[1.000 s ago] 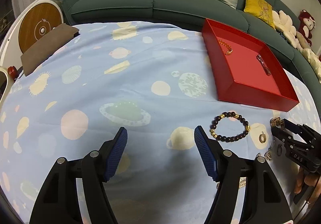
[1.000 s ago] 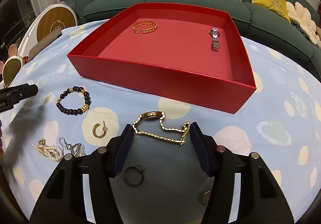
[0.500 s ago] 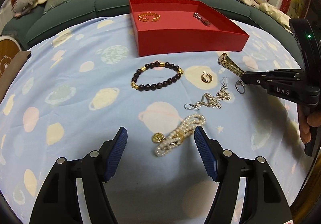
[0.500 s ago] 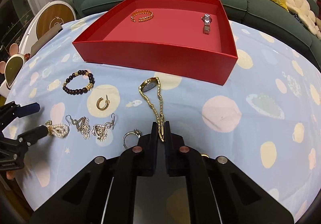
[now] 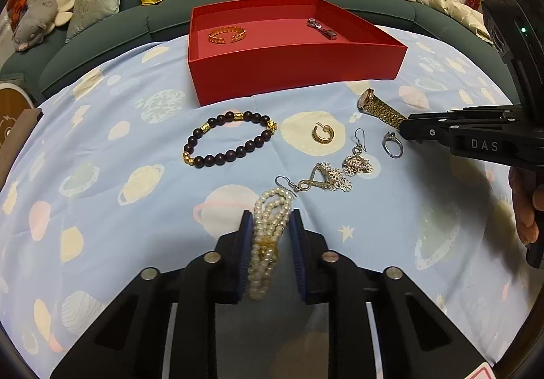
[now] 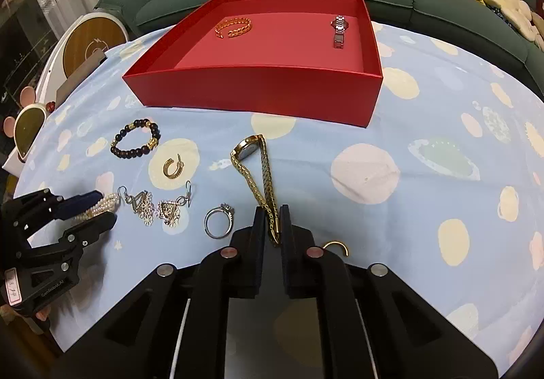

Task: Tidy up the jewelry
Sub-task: 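Grasp the gold watch with the right tool while the left tool grasps the pearl bracelet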

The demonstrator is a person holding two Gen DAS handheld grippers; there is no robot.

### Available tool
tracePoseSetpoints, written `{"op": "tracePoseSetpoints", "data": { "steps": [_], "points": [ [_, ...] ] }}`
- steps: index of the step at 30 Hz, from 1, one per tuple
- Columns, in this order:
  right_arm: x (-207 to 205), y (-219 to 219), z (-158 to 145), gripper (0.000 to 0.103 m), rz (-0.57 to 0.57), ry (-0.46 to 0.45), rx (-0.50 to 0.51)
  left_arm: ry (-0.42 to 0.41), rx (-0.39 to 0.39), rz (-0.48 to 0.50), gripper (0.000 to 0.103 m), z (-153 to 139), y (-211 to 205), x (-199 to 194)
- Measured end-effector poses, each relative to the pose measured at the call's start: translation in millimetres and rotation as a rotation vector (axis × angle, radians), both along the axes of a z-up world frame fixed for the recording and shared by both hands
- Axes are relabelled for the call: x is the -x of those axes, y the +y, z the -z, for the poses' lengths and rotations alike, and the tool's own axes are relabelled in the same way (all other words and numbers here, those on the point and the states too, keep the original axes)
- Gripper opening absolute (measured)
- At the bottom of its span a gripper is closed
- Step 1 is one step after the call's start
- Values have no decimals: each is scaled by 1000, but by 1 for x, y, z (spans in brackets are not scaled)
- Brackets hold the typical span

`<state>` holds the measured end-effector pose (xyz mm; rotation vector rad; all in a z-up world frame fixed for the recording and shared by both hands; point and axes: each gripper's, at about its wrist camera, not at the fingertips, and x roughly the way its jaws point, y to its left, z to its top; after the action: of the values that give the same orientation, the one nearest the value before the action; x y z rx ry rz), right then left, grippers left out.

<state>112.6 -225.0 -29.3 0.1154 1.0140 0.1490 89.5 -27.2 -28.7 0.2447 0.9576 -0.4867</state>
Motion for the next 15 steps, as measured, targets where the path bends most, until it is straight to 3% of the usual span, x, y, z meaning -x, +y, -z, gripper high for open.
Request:
{"op": "tracePoseSetpoints", "data": {
  "steps": [1, 3, 4, 8, 15],
  "points": [
    [-2, 1, 0, 21, 1, -5, -8, 8, 9, -5, 17, 0, 0, -1],
    [-4, 5, -1, 43, 6, -17, 4, 22, 26, -10, 17, -1, 2, -3],
    [-6, 7, -2, 45, 7, -24, 19, 25, 29, -13, 17, -1, 2, -3],
    [-13, 16, 0, 45, 7, -37, 50, 35, 45, -17, 16, -4, 3, -2],
    [-27, 15, 1, 42, 45, -49, 19, 31, 65, -36, 17, -14, 8, -4]
  ]
}}
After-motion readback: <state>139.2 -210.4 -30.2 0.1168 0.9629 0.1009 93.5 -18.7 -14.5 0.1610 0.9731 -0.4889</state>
